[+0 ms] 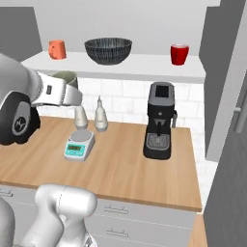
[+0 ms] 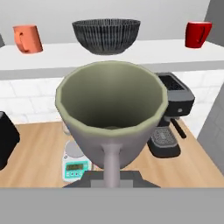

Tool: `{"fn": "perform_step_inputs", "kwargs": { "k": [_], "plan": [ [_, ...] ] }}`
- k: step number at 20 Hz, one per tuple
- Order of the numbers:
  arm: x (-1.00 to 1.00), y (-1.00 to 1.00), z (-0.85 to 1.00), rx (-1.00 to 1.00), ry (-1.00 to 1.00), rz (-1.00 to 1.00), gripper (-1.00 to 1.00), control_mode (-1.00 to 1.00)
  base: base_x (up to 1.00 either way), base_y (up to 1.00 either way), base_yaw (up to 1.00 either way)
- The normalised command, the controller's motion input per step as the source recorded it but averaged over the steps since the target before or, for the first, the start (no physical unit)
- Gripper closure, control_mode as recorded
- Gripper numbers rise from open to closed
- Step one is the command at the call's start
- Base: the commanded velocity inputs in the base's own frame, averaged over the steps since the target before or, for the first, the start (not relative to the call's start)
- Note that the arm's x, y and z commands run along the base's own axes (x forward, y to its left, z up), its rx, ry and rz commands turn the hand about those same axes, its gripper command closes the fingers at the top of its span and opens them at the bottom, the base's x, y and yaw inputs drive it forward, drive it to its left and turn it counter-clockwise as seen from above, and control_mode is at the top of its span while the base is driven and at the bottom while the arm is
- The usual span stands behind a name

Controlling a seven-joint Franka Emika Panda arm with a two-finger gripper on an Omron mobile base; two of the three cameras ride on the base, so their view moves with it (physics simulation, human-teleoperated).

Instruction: Gather all objects into one cabinet and sort the glasses and bowls to opposite sides.

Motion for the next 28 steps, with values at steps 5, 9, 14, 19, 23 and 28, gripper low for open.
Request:
{"fn": "perform_step_inputs", "kwargs": {
  "k": [5, 9, 14, 19, 23, 28],
  "plan": [
    [0.66, -0.73, 0.00, 0.00, -0.06, 0.00, 1.00, -1.00, 0.00, 0.00, 0.00],
    [0.94, -0.64, 0.00, -0.01, -0.08, -0.01, 1.00, -1.00, 0.00, 0.00, 0.00],
    [0.74, -0.51, 0.13, 0.00, 0.00, -0.09, 1.00, -1.00, 0.00, 0.00, 0.00],
    [0.56, -0.30, 0.22, 0.01, 0.03, -0.05, 1.00, -1.00, 0.00, 0.00, 0.00],
    [0.52, -0.26, 0.04, 0.00, 0.03, 0.00, 1.00, -1.00, 0.00, 0.00, 0.00],
    [0.60, -0.30, 0.00, 0.00, 0.09, 0.00, 1.00, -1.00, 0.00, 0.00, 0.00]
  ]
}}
